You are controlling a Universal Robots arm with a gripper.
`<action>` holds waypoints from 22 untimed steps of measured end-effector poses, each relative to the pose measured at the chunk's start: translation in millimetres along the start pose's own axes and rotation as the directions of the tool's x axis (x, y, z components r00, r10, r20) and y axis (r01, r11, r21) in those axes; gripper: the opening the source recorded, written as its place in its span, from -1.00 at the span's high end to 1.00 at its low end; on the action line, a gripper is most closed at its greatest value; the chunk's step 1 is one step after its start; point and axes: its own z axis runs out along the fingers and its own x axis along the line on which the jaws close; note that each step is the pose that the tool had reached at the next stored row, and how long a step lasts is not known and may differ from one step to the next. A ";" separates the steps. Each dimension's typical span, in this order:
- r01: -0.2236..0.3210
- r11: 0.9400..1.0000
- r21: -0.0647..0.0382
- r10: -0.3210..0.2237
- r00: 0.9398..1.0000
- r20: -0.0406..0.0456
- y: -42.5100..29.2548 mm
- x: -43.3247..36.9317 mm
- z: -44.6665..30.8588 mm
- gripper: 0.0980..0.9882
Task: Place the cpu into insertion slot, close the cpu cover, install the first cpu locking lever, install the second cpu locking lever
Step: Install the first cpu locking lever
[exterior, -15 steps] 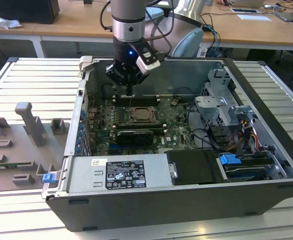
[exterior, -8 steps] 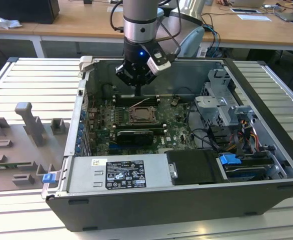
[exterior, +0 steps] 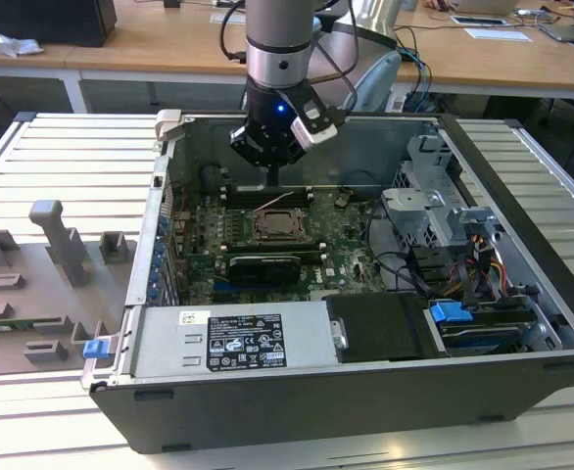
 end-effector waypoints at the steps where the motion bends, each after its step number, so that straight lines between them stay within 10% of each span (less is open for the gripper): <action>1: -0.002 1.000 -0.001 0.002 1.000 0.000 -0.2 0.1 1.7 0.98; 22: -0.007 1.000 -0.002 0.008 1.000 0.001 -5.0 -6.9 18.0 0.98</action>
